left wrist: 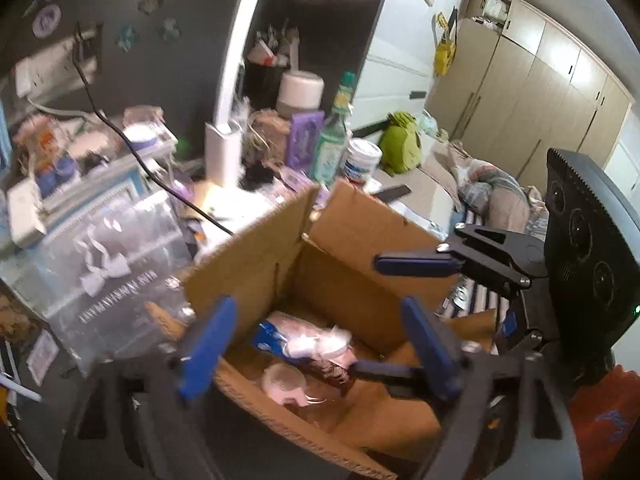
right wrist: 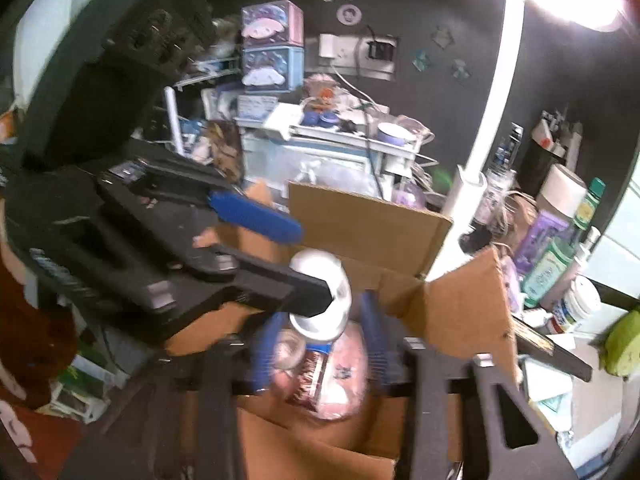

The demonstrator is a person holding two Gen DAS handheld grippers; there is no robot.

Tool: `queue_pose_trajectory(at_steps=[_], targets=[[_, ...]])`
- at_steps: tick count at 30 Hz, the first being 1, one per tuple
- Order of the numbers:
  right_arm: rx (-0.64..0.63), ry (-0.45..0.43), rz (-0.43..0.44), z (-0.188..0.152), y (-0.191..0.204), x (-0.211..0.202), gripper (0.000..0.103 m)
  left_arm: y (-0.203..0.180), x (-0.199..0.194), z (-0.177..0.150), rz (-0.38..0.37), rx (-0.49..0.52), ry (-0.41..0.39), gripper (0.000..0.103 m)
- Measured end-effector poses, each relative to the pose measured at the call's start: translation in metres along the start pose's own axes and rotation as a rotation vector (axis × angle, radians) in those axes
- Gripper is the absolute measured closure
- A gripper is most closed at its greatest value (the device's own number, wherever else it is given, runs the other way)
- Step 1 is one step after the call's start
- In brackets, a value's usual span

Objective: Organize objects
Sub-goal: 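Carry the white clip with the right gripper into the box and release, then move the right gripper back to the desk and lower onto the white cat figure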

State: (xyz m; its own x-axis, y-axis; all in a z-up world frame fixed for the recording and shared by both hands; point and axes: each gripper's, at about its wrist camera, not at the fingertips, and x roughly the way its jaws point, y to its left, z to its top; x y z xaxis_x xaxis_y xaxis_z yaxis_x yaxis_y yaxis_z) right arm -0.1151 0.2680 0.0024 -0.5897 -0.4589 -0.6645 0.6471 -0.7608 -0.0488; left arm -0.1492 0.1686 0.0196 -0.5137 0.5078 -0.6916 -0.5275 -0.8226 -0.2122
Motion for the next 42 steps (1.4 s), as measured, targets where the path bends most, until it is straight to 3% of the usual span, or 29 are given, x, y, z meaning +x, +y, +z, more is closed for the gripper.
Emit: queue_pose_trajectory(at_steps=[5,11,16,21,29,34,37,39,42], targets=[[0.011,-0.021,-0.011,0.003,-0.003,-0.005,0.034,0.011,-0.024,-0.002,0.056,-0.010,-0.053,0.004],[-0.003,-0.030,-0.013,0.011,0.006,-0.006,0.029,0.028,-0.059,-0.016,0.117,-0.041,-0.122,0.003],[-0.031,-0.065,0.057,0.024,0.034,-0.008,0.029,0.047,-0.098,-0.038,0.182,-0.074,-0.186,0.003],[-0.094,-0.092,0.153,0.043,0.086,-0.003,0.029,0.075,-0.134,-0.075,0.272,-0.121,-0.230,0.001],[-0.130,0.003,0.325,0.048,0.172,0.054,0.029,0.124,-0.162,-0.149,0.357,-0.225,-0.247,0.001],[-0.079,0.093,0.364,0.034,0.196,0.118,0.029,0.144,-0.164,-0.186,0.364,-0.275,-0.235,0.001],[-0.082,0.100,0.343,0.027,0.201,0.149,0.041,0.156,-0.164,-0.202,0.357,-0.310,-0.228,0.001],[-0.080,0.113,0.308,0.024,0.200,0.173,0.062,0.163,-0.164,-0.209,0.357,-0.333,-0.224,0.001],[-0.083,0.101,0.225,0.024,0.193,0.200,0.068,0.171,-0.164,-0.214,0.362,-0.350,-0.218,0.001]])
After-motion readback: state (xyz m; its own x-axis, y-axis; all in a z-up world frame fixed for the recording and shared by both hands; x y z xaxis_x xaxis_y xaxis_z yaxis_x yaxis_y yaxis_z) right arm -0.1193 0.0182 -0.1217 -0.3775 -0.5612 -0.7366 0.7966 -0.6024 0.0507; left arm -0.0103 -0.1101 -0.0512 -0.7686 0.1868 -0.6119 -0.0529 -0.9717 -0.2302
